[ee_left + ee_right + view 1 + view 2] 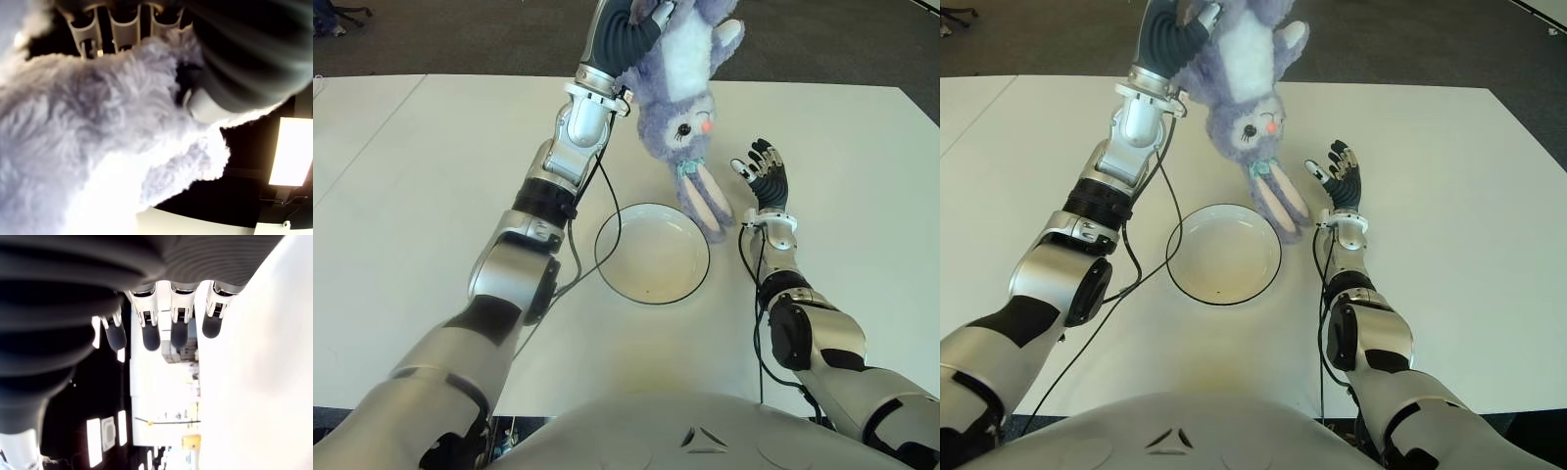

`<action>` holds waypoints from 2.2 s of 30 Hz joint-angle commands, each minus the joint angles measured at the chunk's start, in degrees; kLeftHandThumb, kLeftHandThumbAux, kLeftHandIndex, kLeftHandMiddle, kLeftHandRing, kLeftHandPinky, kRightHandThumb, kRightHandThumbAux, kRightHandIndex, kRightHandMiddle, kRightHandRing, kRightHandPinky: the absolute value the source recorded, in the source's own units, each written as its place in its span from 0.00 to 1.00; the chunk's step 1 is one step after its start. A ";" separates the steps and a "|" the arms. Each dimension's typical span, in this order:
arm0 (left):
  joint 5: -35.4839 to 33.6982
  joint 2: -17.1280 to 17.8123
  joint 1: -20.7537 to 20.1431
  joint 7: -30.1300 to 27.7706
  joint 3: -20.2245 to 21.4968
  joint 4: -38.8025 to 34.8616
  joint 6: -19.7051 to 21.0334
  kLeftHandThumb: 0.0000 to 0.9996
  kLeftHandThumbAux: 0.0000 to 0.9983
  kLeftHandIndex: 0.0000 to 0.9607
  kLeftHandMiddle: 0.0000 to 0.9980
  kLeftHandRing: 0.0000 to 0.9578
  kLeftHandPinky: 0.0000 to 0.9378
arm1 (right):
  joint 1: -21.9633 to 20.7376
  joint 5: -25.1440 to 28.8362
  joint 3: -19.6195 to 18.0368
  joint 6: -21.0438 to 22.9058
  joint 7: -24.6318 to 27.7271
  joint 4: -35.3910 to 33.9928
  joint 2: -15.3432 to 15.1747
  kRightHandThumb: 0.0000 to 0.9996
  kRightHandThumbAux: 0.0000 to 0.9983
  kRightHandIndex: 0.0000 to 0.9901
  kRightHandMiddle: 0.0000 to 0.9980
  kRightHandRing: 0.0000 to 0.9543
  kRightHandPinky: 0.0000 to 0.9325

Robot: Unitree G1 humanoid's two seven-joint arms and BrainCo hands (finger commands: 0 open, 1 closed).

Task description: Put the doll into the plate.

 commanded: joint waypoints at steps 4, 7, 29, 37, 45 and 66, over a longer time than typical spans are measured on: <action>-0.17 1.85 3.85 -1.17 0.99 -2.27 0.68 0.73 0.70 0.46 0.85 0.89 0.93 | 14.23 5.57 -5.71 2.04 3.22 8.70 7.23 0.04 0.64 0.04 0.02 0.00 0.01; -0.22 2.14 4.60 -1.32 1.17 -3.29 1.15 0.73 0.70 0.46 0.86 0.90 0.94 | 14.35 5.24 -5.91 1.26 2.68 8.57 7.40 0.05 0.64 0.03 0.00 0.00 0.01; 2.17 4.12 2.29 0.31 0.93 -4.77 -1.05 0.73 0.70 0.46 0.86 0.89 0.93 | 14.75 1.68 -3.84 0.95 0.42 8.59 6.75 0.08 0.63 0.02 0.00 0.00 0.01; 2.81 4.63 -1.81 -0.16 0.46 -2.72 -0.20 0.73 0.70 0.46 0.85 0.90 0.93 | 14.83 -0.97 -1.82 1.21 -2.33 8.74 5.91 0.08 0.64 0.02 0.00 0.00 0.02; 3.72 4.59 -6.31 -0.20 -0.32 0.33 0.19 0.73 0.70 0.46 0.87 0.91 0.95 | 14.86 -3.01 -0.10 0.50 -5.67 8.82 5.51 0.06 0.66 0.04 0.01 0.00 0.02; 4.03 3.74 -12.45 -1.20 0.12 1.91 2.82 0.74 0.70 0.46 0.83 0.89 0.90 | 14.25 -2.96 0.25 1.71 -5.77 9.04 5.34 0.07 0.71 0.06 0.01 0.00 0.01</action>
